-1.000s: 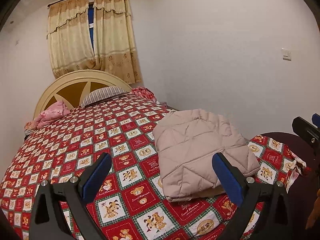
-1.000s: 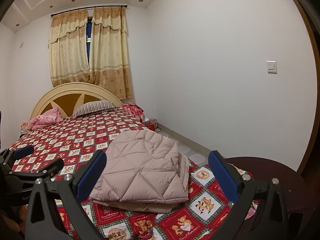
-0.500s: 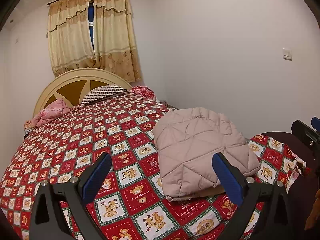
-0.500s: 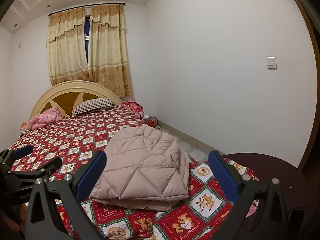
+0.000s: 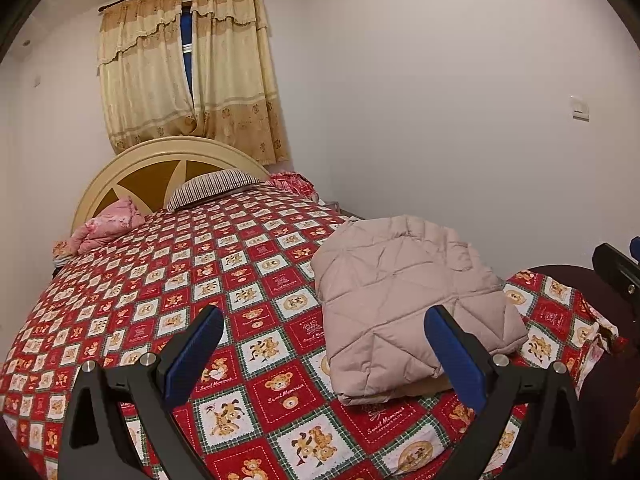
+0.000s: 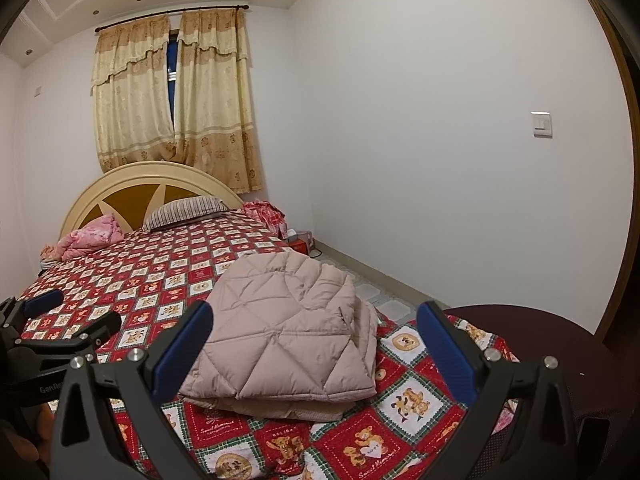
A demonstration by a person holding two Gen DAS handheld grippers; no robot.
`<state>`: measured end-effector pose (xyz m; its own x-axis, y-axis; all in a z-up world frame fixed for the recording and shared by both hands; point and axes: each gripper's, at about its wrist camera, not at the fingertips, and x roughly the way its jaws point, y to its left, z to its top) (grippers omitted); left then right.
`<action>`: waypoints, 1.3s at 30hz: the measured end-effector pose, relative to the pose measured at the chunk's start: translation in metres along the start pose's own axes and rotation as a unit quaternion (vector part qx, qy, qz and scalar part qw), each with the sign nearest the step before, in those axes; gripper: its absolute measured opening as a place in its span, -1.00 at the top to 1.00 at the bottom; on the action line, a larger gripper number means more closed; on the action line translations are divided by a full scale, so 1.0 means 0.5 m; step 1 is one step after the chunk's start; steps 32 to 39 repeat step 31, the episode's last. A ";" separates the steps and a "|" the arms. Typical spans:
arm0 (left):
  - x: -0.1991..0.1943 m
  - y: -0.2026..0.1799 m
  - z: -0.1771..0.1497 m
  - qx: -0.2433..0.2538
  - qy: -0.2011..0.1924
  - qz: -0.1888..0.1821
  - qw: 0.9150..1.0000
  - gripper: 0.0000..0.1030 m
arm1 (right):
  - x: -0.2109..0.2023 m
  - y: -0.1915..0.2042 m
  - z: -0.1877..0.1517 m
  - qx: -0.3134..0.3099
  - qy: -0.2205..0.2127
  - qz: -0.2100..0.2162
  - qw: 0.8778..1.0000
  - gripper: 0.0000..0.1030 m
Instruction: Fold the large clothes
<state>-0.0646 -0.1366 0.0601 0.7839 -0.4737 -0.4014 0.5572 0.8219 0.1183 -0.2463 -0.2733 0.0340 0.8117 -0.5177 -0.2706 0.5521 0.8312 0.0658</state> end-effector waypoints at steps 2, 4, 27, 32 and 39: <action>0.004 0.001 0.000 0.000 0.003 0.000 1.000 -0.96 | -0.001 0.000 -0.001 0.000 0.000 0.000 1.000 -1.00; 0.004 0.004 0.000 -0.002 0.003 0.001 1.000 -0.96 | -0.001 0.000 -0.001 0.000 0.001 -0.001 1.000 -1.00; 0.067 0.056 -0.013 -0.036 0.045 -0.014 0.998 -0.96 | 0.007 -0.010 -0.010 0.006 0.016 -0.006 1.000 -1.00; 0.079 0.077 -0.016 -0.045 0.055 0.003 0.998 -0.96 | 0.021 -0.031 -0.016 0.020 0.026 -0.014 0.999 -1.00; 0.079 0.077 -0.016 -0.045 0.055 0.003 0.998 -0.96 | 0.021 -0.031 -0.016 0.020 0.026 -0.014 0.999 -1.00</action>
